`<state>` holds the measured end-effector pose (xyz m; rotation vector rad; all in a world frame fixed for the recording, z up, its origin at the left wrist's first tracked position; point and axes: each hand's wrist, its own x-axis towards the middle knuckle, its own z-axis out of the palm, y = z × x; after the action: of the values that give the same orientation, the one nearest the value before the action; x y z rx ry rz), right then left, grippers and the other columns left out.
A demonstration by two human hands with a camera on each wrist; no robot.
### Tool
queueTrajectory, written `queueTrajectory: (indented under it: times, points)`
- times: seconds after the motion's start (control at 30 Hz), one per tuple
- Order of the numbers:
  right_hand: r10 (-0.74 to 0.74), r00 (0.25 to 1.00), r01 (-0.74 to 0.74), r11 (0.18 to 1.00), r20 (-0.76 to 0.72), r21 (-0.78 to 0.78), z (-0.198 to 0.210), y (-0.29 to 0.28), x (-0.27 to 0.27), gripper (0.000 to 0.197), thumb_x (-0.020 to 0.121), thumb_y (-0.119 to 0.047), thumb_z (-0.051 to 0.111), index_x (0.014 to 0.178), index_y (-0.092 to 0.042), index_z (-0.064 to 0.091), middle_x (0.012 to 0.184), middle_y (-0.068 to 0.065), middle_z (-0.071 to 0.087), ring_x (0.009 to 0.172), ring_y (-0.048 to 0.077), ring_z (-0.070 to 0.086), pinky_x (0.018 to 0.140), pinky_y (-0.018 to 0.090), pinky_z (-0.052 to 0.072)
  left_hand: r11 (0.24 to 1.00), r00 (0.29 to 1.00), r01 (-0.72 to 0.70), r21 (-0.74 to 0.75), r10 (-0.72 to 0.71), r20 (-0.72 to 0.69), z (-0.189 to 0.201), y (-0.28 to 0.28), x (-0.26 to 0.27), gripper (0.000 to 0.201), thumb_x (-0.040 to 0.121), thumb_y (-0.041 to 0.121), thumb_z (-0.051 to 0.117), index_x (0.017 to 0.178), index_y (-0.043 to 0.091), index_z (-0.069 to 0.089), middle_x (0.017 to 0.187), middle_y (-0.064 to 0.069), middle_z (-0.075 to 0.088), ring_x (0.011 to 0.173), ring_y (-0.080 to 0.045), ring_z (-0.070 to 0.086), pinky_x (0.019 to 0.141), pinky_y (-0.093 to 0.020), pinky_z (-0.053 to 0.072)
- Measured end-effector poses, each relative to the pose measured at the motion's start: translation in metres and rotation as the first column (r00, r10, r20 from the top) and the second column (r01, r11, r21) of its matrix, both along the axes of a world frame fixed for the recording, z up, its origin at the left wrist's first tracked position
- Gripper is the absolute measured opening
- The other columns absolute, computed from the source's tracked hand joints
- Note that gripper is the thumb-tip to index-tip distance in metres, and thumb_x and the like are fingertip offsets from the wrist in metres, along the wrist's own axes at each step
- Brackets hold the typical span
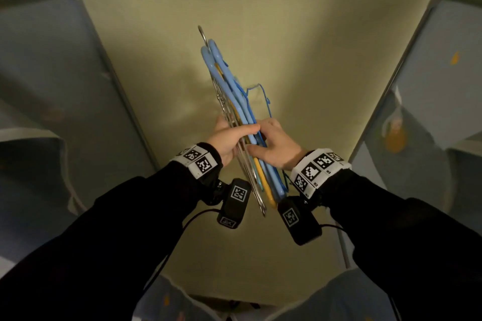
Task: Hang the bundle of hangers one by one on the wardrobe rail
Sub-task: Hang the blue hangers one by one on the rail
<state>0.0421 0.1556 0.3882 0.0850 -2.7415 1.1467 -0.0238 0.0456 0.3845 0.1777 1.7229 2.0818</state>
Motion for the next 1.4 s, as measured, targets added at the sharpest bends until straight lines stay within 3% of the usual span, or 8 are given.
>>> queueTrajectory:
  times: [0.2, 0.3, 0.47, 0.7, 0.8, 1.03, 1.23, 1.4]
  points:
    - [0.038, 0.999, -0.033, 0.992, 0.036, -0.125, 0.016, 0.006, 0.006, 0.021, 0.081, -0.01, 0.065, 0.1, -0.006, 0.056, 0.085, 0.005, 0.045, 0.073, 0.014, 0.053, 0.064, 0.02, 0.044, 1.0, 0.997, -0.014, -0.007, 0.013, -0.071, -0.001, -0.001, 0.0, 0.069, 0.074, 0.001, 0.072, 0.132, 0.003, 0.036, 0.119, -0.025, 0.059, 0.085, -0.026, 0.068, 0.057, -0.032, 0.059]
    - [0.025, 0.987, 0.039, 0.922, 0.16, -0.384, 0.025, 0.011, 0.012, 0.04, 0.083, -0.006, 0.065, 0.121, -0.008, 0.051, 0.076, -0.003, 0.048, 0.043, -0.001, 0.053, 0.047, 0.013, 0.048, 0.999, 0.994, -0.046, -0.017, 0.044, -0.103, 0.005, -0.003, 0.004, 0.07, 0.064, 0.01, 0.076, 0.125, 0.0, 0.043, 0.114, -0.023, 0.063, 0.093, -0.032, 0.067, 0.073, -0.038, 0.058]
    - [0.037, 0.981, 0.061, 0.875, 0.192, -0.48, 0.033, 0.008, 0.031, 0.034, 0.088, -0.014, 0.06, 0.12, -0.008, 0.051, 0.072, -0.005, 0.052, 0.043, -0.006, 0.055, 0.047, 0.01, 0.049, 0.997, 0.988, -0.073, -0.017, 0.07, -0.135, 0.017, -0.004, 0.002, 0.046, 0.076, -0.004, 0.068, 0.117, 0.004, 0.048, 0.086, -0.006, 0.061, 0.073, -0.019, 0.063, 0.056, -0.026, 0.054]
    - [0.145, 0.957, 0.036, 0.798, 0.25, -0.602, 0.045, 0.01, 0.044, 0.035, 0.086, -0.016, 0.062, 0.12, -0.021, 0.056, 0.066, -0.005, 0.056, 0.047, -0.001, 0.052, 0.05, 0.011, 0.051, 0.998, 0.98, -0.067, 0.004, 0.067, -0.19, 0.045, -0.005, 0.013, 0.044, 0.072, -0.004, 0.071, 0.105, 0.01, 0.046, 0.111, -0.024, 0.061, 0.1, -0.037, 0.065, 0.085, -0.048, 0.055]
    - [0.194, 0.958, -0.001, 0.741, 0.213, -0.671, 0.054, 0.013, 0.048, 0.024, 0.088, -0.012, 0.058, 0.109, -0.021, 0.062, 0.069, 0.0, 0.063, 0.048, 0.001, 0.056, 0.045, 0.012, 0.047, 0.998, 0.974, -0.067, 0.013, 0.068, -0.215, 0.061, -0.005, 0.018, 0.039, 0.075, -0.007, 0.068, 0.098, 0.014, 0.045, 0.099, -0.011, 0.059, 0.09, -0.03, 0.064, 0.078, -0.04, 0.056]
    - [-0.251, 0.968, 0.223, 0.867, -0.003, -0.445, 0.099, 0.014, 0.055, 0.031, 0.09, 0.0, 0.037, 0.109, -0.009, 0.06, 0.053, -0.001, 0.041, 0.027, 0.0, 0.043, 0.034, 0.011, 0.033, 0.991, 0.968, -0.108, 0.074, 0.122, -0.22, 0.099, -0.003, 0.012, 0.095, 0.033, 0.025, 0.083, 0.119, 0.014, 0.044, 0.129, -0.022, 0.056, 0.114, -0.04, 0.058, 0.097, -0.055, 0.047]
    - [-0.481, 0.838, 0.32, 0.816, -0.258, -0.482, 0.143, 0.025, 0.068, 0.03, 0.088, -0.008, 0.04, 0.074, -0.026, 0.061, 0.051, -0.003, 0.033, 0.027, 0.002, 0.027, 0.036, 0.017, 0.025, 0.988, 0.96, -0.077, 0.133, 0.109, -0.257, 0.142, -0.011, 0.026, 0.078, 0.052, 0.01, 0.078, 0.122, 0.008, 0.044, 0.12, -0.028, 0.06, 0.106, -0.042, 0.062, 0.092, -0.053, 0.052]
    - [-0.562, 0.766, 0.342, 0.767, -0.311, -0.543, 0.177, 0.032, 0.082, 0.024, 0.088, -0.01, 0.043, 0.089, -0.018, 0.065, 0.053, -0.004, 0.036, 0.027, 0.002, 0.031, 0.034, 0.015, 0.027, 0.97, 0.964, -0.104, 0.219, 0.152, -0.217, 0.162, -0.008, 0.024, 0.068, 0.069, 0.009, 0.075, 0.127, -0.006, 0.045, 0.11, -0.026, 0.066, 0.078, -0.026, 0.07, 0.063, -0.03, 0.056]
